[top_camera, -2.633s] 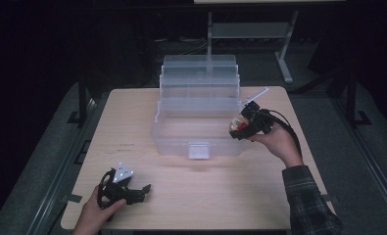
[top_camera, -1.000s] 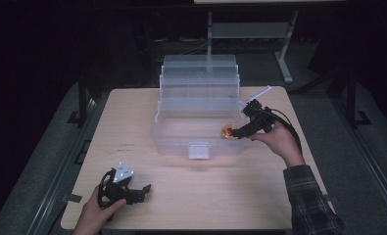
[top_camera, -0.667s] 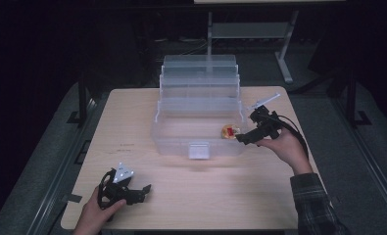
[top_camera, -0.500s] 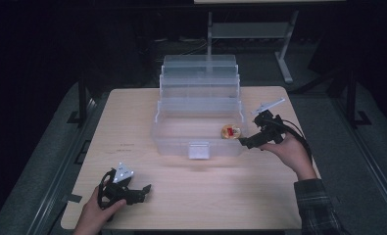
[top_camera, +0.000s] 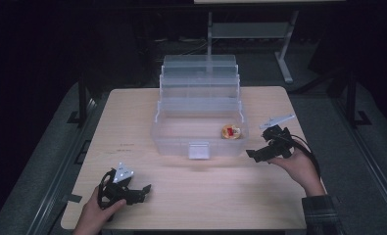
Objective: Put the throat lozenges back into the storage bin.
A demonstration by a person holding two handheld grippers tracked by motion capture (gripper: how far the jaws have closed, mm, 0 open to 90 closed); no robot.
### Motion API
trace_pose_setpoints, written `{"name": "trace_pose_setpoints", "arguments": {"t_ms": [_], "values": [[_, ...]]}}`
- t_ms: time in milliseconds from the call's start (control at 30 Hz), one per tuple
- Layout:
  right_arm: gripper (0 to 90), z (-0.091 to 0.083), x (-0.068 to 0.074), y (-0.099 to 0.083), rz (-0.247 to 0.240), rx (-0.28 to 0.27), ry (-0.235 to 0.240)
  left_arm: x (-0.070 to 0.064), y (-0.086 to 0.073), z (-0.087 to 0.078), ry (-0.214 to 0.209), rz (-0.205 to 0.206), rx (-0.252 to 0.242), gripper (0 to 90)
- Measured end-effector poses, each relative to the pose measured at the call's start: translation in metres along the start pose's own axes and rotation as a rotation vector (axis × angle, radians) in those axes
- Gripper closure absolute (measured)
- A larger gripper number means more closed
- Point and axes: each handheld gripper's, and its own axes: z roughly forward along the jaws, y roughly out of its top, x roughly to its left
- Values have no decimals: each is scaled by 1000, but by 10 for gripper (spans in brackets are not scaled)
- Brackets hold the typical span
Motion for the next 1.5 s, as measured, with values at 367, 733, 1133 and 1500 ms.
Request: {"name": "trace_pose_setpoints", "arguments": {"t_ms": [367, 733, 1133, 1500], "values": [[6, 5, 4, -30, 7, -7, -35, 0, 0, 0, 0, 0, -1, 107], [0, 10, 6, -60, 41, -7, -35, 0, 0, 0, 0, 0, -3, 107], [0, 14, 7, -93, 74, -7, -27, 0, 0, 0, -1, 5, 0, 107], [0, 18, 8, -114, 85, 16, -36, 0, 0, 0, -3, 6, 0, 107]]}}
